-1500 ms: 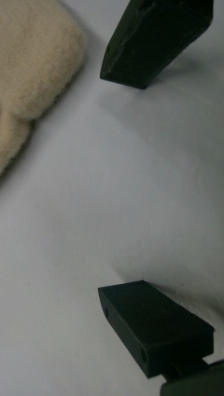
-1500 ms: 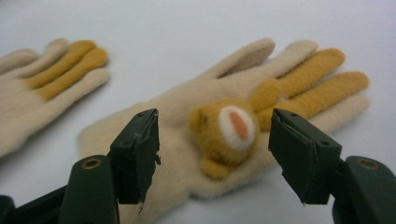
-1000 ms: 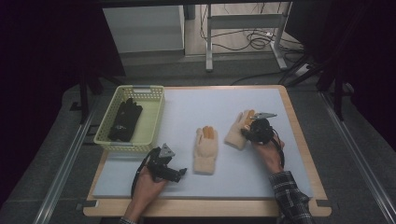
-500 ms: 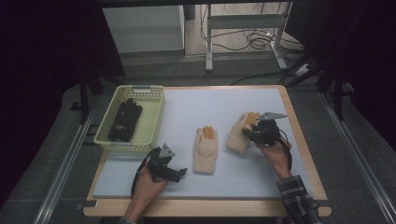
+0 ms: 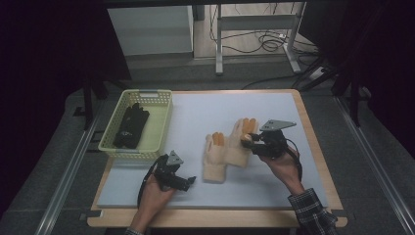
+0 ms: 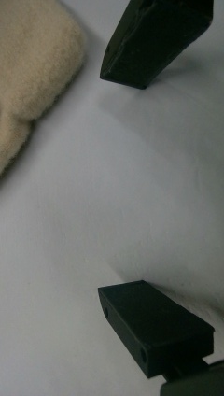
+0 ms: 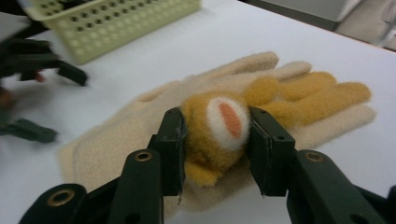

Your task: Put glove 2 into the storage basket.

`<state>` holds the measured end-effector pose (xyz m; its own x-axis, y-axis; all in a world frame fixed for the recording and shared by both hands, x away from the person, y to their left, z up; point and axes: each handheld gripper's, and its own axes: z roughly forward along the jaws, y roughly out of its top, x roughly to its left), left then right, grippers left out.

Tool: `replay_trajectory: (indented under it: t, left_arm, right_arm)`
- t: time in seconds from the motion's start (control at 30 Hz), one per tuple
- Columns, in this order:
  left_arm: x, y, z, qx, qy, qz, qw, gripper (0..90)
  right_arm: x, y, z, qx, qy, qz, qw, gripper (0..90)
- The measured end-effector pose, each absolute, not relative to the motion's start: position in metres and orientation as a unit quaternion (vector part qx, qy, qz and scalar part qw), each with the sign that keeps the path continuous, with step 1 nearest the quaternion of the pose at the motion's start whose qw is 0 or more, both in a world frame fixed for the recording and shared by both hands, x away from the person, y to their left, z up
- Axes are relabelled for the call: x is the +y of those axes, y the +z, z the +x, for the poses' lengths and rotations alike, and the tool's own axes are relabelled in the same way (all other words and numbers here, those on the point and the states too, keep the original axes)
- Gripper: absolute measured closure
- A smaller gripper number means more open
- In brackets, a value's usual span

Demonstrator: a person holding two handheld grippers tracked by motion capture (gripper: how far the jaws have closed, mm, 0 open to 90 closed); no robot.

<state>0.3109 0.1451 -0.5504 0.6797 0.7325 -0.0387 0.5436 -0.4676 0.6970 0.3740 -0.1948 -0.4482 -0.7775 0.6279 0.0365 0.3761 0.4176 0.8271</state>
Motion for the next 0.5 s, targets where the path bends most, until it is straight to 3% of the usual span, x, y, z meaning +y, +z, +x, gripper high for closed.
replay_trajectory:
  t: [0.5]
  left_arm:
    - [0.145, -0.550, 0.311, 0.377, 0.134, 0.846, 0.353, 1.1]
  right_arm:
    - [-0.129, -0.474, 0.369, 0.867, 0.437, 0.223, 0.088, 58.9]
